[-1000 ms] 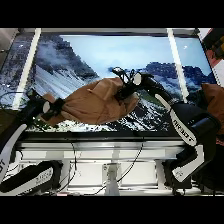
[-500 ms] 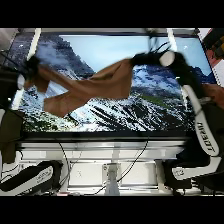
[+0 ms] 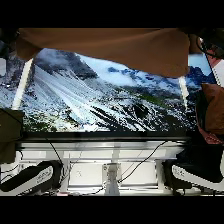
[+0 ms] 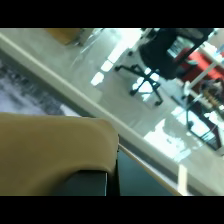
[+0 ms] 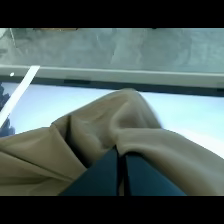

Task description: Fold the clothes and pants, and hang the long-sleeved shirts on hangers.

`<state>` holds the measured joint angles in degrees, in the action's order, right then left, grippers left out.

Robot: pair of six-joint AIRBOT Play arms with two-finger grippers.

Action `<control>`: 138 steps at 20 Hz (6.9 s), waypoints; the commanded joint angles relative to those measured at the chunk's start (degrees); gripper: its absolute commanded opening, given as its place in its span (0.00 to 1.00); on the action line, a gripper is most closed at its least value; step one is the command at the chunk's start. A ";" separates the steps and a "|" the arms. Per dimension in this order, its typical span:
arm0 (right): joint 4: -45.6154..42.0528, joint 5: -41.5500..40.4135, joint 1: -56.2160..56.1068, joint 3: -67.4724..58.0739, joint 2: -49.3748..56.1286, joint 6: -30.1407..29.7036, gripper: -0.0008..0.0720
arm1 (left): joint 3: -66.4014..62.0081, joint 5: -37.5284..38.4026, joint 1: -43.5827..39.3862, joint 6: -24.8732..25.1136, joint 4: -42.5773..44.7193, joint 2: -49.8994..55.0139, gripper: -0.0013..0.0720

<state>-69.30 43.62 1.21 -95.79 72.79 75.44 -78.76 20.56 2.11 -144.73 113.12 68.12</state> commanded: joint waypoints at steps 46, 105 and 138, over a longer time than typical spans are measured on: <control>9.46 12.63 9.90 48.85 -4.13 2.67 0.44 | -0.37 42.91 -0.48 36.33 1.31 17.49 0.05; -6.43 61.99 7.30 15.41 4.76 -5.99 0.05 | -0.37 65.83 -0.70 52.33 7.54 18.14 0.06; -8.70 58.36 7.30 15.61 4.72 -8.94 0.05 | 21.70 31.71 35.50 69.11 -52.41 14.19 0.79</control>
<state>-78.22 102.10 8.56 -80.16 77.54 66.67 -57.41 57.67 36.60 -76.47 69.43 78.32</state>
